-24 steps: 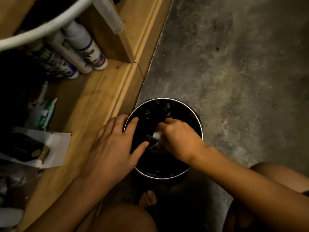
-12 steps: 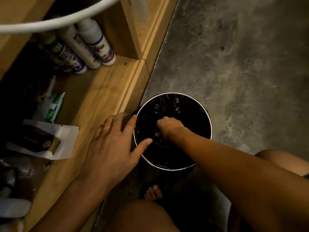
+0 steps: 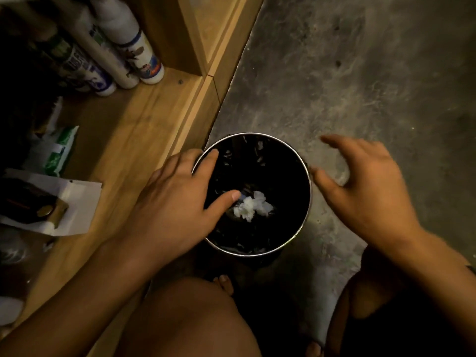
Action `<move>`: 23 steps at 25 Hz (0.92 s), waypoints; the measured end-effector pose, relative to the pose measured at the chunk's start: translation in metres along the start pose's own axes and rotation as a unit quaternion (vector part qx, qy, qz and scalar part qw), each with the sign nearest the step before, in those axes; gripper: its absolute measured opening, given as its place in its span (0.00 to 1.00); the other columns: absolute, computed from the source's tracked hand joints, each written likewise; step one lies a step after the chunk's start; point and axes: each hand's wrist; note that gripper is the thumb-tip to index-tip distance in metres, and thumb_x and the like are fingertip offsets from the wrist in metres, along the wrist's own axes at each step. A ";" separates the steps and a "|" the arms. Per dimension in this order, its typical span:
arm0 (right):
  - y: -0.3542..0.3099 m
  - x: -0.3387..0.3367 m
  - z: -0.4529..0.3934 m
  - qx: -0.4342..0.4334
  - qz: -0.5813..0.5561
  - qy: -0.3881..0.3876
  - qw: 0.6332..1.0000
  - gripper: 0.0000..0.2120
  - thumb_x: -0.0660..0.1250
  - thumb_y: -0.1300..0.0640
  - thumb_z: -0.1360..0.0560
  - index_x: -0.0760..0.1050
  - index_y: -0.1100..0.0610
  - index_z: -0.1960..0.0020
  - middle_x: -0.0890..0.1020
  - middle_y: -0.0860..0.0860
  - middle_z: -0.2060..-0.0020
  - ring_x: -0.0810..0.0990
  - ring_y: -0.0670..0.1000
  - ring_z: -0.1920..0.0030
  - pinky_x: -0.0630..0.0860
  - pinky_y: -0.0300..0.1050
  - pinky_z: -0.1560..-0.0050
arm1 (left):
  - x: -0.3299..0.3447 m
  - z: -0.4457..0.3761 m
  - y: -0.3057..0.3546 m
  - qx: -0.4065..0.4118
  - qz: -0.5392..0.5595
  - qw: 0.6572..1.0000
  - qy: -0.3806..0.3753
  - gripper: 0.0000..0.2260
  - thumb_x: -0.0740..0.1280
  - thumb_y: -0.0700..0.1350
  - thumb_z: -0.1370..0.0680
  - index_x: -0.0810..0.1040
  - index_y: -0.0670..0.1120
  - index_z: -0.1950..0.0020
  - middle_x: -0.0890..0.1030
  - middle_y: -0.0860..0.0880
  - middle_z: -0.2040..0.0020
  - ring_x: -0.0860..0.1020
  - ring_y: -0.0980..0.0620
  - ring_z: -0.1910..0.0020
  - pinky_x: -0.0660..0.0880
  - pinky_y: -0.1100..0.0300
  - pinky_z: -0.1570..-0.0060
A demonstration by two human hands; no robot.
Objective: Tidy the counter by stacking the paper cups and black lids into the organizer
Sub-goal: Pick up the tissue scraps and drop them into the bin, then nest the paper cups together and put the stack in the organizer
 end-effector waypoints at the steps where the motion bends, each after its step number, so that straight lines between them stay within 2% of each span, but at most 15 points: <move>1: 0.009 -0.006 0.007 0.034 0.015 -0.005 0.999 0.25 0.68 0.45 0.24 0.71 0.53 0.30 0.81 0.56 0.41 0.75 0.60 0.39 0.71 0.49 0.43 | -0.001 -0.002 0.003 0.004 0.002 1.000 0.003 0.36 0.51 0.69 0.22 0.59 0.50 0.20 0.65 0.47 0.23 0.63 0.47 0.25 0.65 0.48 0.29; 3: 0.019 -0.009 0.017 0.085 0.031 -0.034 0.995 0.28 0.69 0.46 0.24 0.68 0.54 0.27 0.79 0.58 0.37 0.73 0.62 0.36 0.71 0.52 0.41 | -0.004 -0.008 0.012 0.010 0.003 1.000 -0.008 0.37 0.51 0.70 0.23 0.57 0.51 0.19 0.64 0.47 0.23 0.61 0.47 0.24 0.64 0.48 0.28; 6: 0.017 -0.017 0.026 0.103 0.030 -0.056 0.993 0.30 0.69 0.47 0.24 0.67 0.54 0.26 0.77 0.58 0.35 0.71 0.62 0.34 0.70 0.54 0.37 | -0.013 -0.018 0.028 0.018 0.008 0.999 -0.029 0.37 0.52 0.69 0.24 0.55 0.51 0.19 0.63 0.47 0.22 0.60 0.46 0.23 0.63 0.48 0.28; 11: -0.021 -0.088 0.045 0.131 0.042 -0.093 0.986 0.32 0.68 0.45 0.25 0.64 0.53 0.25 0.76 0.58 0.35 0.70 0.62 0.35 0.70 0.55 0.37 | -0.072 0.000 0.072 0.007 0.025 0.997 -0.075 0.37 0.53 0.68 0.23 0.53 0.50 0.19 0.60 0.46 0.21 0.58 0.45 0.23 0.62 0.46 0.26; 17: -0.099 -0.275 0.060 0.186 0.051 -0.131 0.972 0.33 0.66 0.42 0.24 0.61 0.49 0.24 0.74 0.56 0.32 0.67 0.61 0.32 0.71 0.56 0.35 | -0.233 0.062 0.156 0.030 0.073 0.994 -0.071 0.36 0.58 0.64 0.21 0.52 0.49 0.19 0.63 0.46 0.22 0.60 0.44 0.24 0.63 0.45 0.27; 20: -0.143 -0.373 0.061 0.198 0.070 -0.113 0.971 0.33 0.65 0.41 0.25 0.61 0.49 0.24 0.74 0.55 0.33 0.68 0.61 0.33 0.73 0.56 0.37 | -0.321 0.095 0.202 0.070 0.061 0.992 -0.081 0.36 0.56 0.65 0.21 0.52 0.49 0.18 0.63 0.45 0.23 0.60 0.44 0.23 0.63 0.44 0.27; 23: -0.194 -0.489 0.047 0.192 0.093 -0.067 0.975 0.32 0.65 0.40 0.25 0.63 0.50 0.25 0.75 0.56 0.34 0.69 0.62 0.34 0.74 0.57 0.37 | -0.431 0.119 0.251 0.134 0.026 0.990 -0.043 0.35 0.56 0.65 0.20 0.52 0.48 0.19 0.63 0.45 0.23 0.59 0.44 0.23 0.63 0.45 0.27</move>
Point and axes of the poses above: each hand's wrist, its own z-axis away from the middle knuckle, its own x-axis out of the palm, y = z × x
